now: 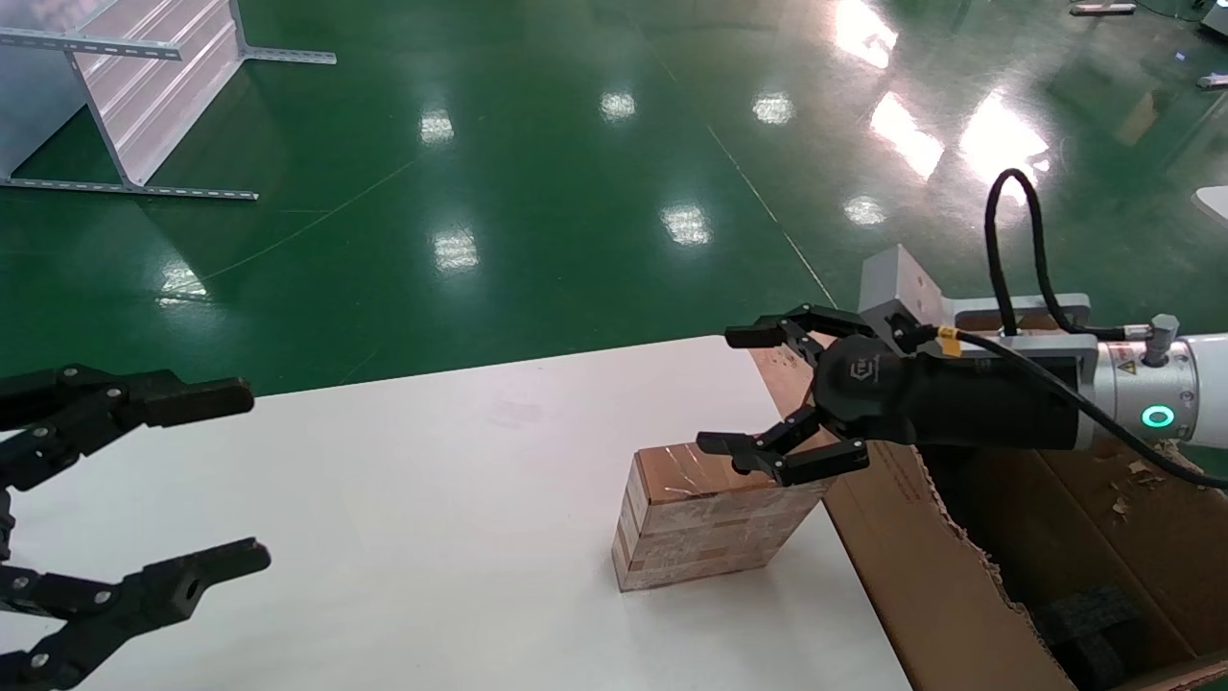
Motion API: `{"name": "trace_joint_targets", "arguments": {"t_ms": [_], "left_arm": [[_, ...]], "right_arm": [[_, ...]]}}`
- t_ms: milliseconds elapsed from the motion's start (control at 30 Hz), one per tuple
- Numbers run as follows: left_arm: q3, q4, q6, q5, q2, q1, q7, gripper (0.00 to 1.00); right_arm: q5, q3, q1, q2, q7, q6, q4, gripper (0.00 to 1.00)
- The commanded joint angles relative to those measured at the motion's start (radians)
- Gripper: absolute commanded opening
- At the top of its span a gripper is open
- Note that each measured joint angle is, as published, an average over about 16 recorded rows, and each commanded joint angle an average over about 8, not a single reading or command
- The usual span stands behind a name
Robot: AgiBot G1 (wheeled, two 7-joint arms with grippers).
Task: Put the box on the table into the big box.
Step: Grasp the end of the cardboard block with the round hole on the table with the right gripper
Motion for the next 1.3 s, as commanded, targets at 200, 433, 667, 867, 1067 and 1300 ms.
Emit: {"name": "trace_joint_targets", "arguments": {"t_ms": [200,433,667,867,1067,1300], "left_arm": [[0.000,0.000,0.000,0.000,0.000,0.000,0.000,0.00],[0.001,0.000,0.000,0.000,0.000,0.000,0.000,0.00],[0.001,0.000,0.000,-0.001,0.000,0.000,0.000,0.00],[0.001,0.000,0.000,-0.001,0.000,0.000,0.001,0.00],[0.001,0.000,-0.001,-0.001,-0.001,0.000,0.001,0.00],[0.002,0.000,-0.001,-0.001,-0.001,0.000,0.001,0.00]], "right_arm": [[-0.026,-0.011,0.012,-0.003,-0.033,-0.021,-0.055,1.00],[-0.049,-0.027,0.021,-0.012,-0.073,-0.052,-0.101,1.00],[-0.078,-0.043,0.037,-0.024,-0.110,-0.071,-0.154,1.00],[-0.104,-0.059,0.061,-0.040,-0.133,-0.088,-0.191,1.00],[-0.125,-0.077,0.082,-0.058,-0.150,-0.098,-0.224,1.00],[-0.152,-0.104,0.114,-0.086,-0.174,-0.107,-0.259,1.00]]}}
